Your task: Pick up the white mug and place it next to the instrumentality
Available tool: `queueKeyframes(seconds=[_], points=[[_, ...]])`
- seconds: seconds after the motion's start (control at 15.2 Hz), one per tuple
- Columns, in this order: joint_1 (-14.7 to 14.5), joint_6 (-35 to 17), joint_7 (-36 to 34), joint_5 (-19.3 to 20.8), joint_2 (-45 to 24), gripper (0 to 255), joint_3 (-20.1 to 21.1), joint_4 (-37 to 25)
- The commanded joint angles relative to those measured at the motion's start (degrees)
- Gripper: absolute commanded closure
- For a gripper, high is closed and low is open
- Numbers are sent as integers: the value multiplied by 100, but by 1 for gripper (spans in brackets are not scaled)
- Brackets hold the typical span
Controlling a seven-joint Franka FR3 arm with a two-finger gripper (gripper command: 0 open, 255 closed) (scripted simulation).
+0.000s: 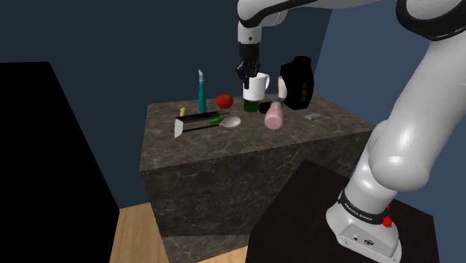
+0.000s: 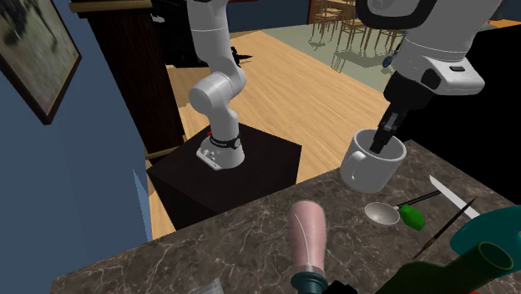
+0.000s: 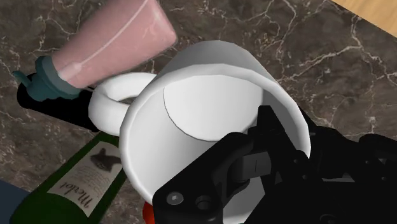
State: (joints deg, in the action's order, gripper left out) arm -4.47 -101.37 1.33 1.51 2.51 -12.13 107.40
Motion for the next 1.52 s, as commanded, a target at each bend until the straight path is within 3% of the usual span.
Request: queueKeyframes(seconds=[0.0, 0.73, 1.45], points=[[-131, 7, -265, -45, -107, 255, 140, -110], [-761, 277, -1454, -222, -1089, 255, 735, -1349], [-763, -546, -1447, -231, -1169, 255, 738, -605]])
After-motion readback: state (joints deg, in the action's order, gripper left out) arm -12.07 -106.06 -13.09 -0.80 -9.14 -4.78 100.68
